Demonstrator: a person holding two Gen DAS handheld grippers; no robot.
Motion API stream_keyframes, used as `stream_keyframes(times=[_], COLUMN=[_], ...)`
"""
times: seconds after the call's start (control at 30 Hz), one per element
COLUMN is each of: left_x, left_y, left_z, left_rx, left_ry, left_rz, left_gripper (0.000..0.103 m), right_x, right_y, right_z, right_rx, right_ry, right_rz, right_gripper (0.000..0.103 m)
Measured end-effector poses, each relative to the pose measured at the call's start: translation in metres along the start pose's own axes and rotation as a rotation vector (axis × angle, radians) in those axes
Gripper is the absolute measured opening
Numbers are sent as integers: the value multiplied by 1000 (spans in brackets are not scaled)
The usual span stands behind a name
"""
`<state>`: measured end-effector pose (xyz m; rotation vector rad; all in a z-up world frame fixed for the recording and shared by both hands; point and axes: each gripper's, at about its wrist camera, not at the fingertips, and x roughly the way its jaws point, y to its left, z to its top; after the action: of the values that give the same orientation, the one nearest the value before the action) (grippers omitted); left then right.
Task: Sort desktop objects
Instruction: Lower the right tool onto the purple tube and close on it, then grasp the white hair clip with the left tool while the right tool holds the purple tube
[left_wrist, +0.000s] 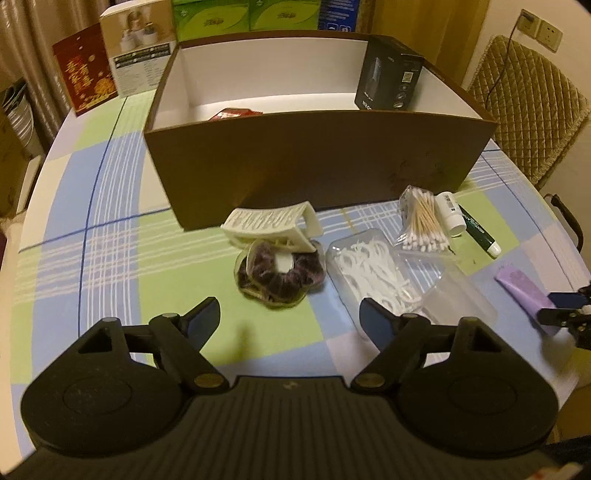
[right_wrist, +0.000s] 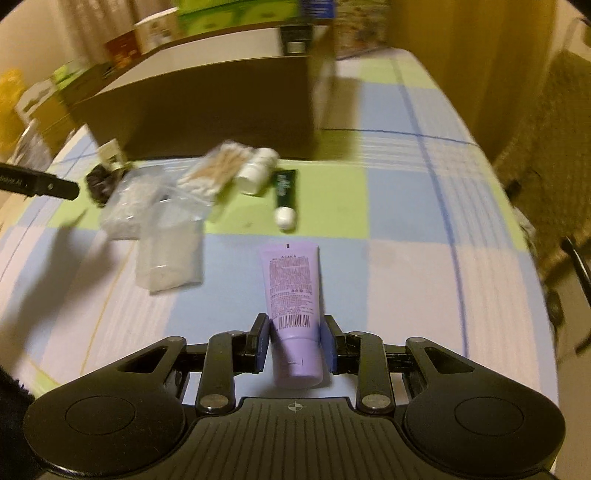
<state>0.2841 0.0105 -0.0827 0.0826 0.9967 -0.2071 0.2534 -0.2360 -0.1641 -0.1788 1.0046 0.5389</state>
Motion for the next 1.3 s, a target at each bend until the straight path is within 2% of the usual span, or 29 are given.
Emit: stream_keyframes(times=[0.23, 0.4, 0.47, 0.53, 0.6, 0.77, 0.87, 0.93, 1.0, 1.07, 1.1, 1.13, 1.17, 1.23, 1.3], left_x=[11, 33, 46, 56, 63, 57, 50, 47, 44, 42, 41, 40, 41, 46, 52], left_y=[3, 3, 5, 9, 13, 28, 35, 36, 40, 46, 50, 56, 61, 73, 84], left_z=[24, 44, 49, 52, 51, 39, 33, 28, 22, 20, 21, 23, 25, 31, 37], left_rx=[-28, -112, -139, -152, -140, -105, -49, 11, 56, 58, 42, 12, -27, -127, -226], left_ry=[-32, -32, -23, -11, 5, 0, 12, 45, 66, 80, 85, 88, 88, 95, 102], left_rz=[3, 28, 49, 61, 57, 2, -12, -1, 18, 31, 27, 1, -32, -93, -123], left_gripper=[79, 80, 79, 73, 64, 55, 49, 41, 41, 41, 44, 52, 55, 56, 56], right_x=[-1, 1, 3, 4, 4, 7, 8, 8, 8, 8, 8, 9, 9, 9, 9], right_y=[-13, -29, -33, -35, -35, -34, -34, -34, -34, -34, -34, -34, -34, -34, -34], right_z=[3, 9, 10, 11, 10, 6, 7, 8, 8, 8, 9, 9, 9, 10, 10], right_rx=[98, 165, 179, 190, 196, 199, 194, 192, 192, 192, 193, 194, 192, 190, 196], right_ry=[-19, -24, -22, -16, -13, 10, 16, 20, 22, 23, 23, 23, 24, 27, 25], right_rz=[-91, -104, -105, -102, -102, -103, -104, -105, -106, -106, -107, -108, -109, -111, -113], right_gripper=[27, 27, 27, 27, 27, 27, 27, 27, 27, 27, 27, 27, 27, 27, 27])
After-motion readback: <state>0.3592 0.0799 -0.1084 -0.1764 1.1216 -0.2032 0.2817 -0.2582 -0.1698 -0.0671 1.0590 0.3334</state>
